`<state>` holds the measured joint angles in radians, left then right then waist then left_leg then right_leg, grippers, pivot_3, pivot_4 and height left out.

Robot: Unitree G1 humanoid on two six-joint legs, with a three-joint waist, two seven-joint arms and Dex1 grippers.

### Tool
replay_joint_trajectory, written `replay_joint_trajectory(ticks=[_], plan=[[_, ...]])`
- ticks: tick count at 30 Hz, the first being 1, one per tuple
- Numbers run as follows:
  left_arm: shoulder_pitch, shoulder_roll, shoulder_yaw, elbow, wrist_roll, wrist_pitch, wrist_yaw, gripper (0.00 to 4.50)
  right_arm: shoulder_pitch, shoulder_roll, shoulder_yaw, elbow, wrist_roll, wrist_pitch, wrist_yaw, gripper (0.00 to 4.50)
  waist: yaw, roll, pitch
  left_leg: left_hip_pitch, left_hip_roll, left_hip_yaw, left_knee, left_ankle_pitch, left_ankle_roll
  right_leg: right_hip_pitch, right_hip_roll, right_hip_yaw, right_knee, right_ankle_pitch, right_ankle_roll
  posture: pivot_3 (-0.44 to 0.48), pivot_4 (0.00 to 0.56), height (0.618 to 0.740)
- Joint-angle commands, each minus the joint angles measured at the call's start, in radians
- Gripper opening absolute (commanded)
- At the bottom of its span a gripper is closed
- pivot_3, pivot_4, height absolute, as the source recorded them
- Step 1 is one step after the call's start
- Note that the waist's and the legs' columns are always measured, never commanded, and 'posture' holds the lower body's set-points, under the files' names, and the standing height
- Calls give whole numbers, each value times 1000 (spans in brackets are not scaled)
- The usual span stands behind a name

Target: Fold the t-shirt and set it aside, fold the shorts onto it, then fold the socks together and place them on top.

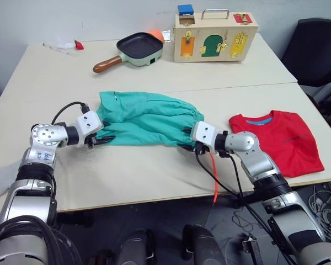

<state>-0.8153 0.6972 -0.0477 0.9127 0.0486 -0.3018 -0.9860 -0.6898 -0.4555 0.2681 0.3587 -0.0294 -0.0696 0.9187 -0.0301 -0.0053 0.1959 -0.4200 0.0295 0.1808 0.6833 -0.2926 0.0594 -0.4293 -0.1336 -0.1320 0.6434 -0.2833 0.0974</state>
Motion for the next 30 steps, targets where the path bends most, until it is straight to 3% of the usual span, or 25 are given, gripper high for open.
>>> replay_joint_trajectory(ticks=[1,3,5,8,12,18,22,30], plan=[[19,-12,-27,17,15,18,-34,1099,-9,0,-23,-28,23,-44,16,770,0,0,0,0,0,0,0,0,0,0,0,0,0,0,0,0,150,740],[26,-14,-27,14,17,7,-33,442,-6,-5,-29,-32,28,-61,23,66,0,0,0,0,0,0,0,0,0,0,0,0,0,0,0,0,150,740],[33,-13,-22,10,15,-17,-28,55,-2,-13,-36,-36,32,-81,27,0,0,0,0,1,0,0,0,0,0,1,0,0,0,0,0,0,150,740],[48,-6,2,-20,-14,-43,-37,55,7,-23,-48,-40,44,-120,33,0,0,0,0,1,0,0,0,0,0,0,0,0,0,0,0,0,150,740],[114,42,72,-185,-135,-61,-140,55,40,-66,-87,-53,68,-181,48,0,-2,0,0,0,0,0,0,0,0,0,0,0,0,0,0,0,150,740],[297,140,182,-473,-330,57,-272,55,133,-155,-160,-71,191,-324,171,0,-3,0,0,0,1,-1,0,0,0,0,0,0,-2,0,0,0,150,740],[431,149,258,-633,-441,156,-268,55,199,-198,-200,-48,240,-381,228,0,-2,0,0,1,1,-1,0,0,0,1,0,0,-2,0,0,0,150,740],[700,154,286,-832,-419,101,-267,55,352,-227,-218,-106,353,-469,376,0,0,0,0,2,1,-2,0,-1,-1,3,-1,1,-2,0,0,0,150,740]])
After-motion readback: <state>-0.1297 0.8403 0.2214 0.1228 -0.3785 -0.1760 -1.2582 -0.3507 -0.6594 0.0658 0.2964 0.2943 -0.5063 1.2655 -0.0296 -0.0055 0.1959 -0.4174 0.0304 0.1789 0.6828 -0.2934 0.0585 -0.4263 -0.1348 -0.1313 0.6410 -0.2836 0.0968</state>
